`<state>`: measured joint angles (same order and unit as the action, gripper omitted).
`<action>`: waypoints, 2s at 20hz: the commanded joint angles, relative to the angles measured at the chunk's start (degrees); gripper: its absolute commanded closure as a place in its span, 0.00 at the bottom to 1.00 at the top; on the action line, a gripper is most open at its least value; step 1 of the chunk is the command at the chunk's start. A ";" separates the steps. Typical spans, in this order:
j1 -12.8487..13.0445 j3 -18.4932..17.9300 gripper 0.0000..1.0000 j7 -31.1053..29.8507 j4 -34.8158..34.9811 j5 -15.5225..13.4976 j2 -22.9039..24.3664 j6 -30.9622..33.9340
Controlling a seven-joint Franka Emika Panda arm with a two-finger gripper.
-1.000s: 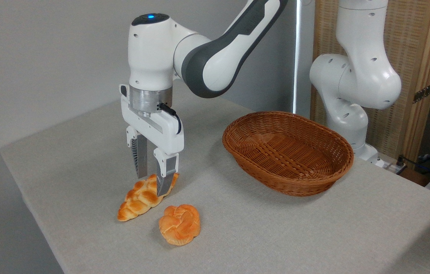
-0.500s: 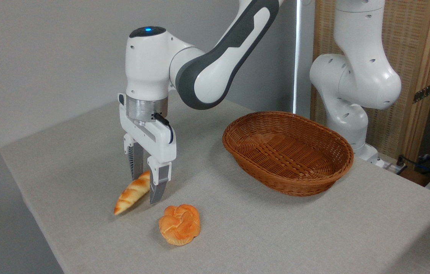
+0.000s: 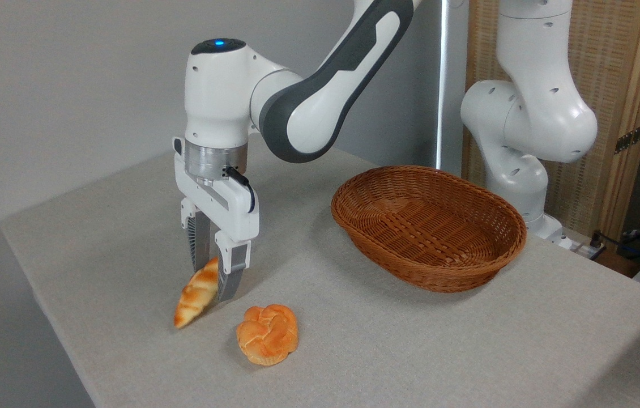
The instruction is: Put bread into the basket
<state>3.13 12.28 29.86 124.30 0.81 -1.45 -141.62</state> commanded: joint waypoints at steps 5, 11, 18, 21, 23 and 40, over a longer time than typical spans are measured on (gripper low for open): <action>-0.32 0.02 0.00 -1.03 0.07 0.06 0.58 -0.41; -0.14 0.20 0.00 -0.95 0.16 0.68 -0.83 -0.41; -0.05 0.20 0.37 -0.16 0.16 0.86 -1.01 -0.41; -0.05 0.20 0.45 0.46 0.16 0.86 -1.01 -0.41; -0.05 0.20 0.45 0.46 0.16 0.86 -1.01 0.03; -0.05 0.28 0.47 0.46 -0.11 0.33 2.85 7.04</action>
<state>2.89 12.43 30.19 123.92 0.87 -1.90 -139.92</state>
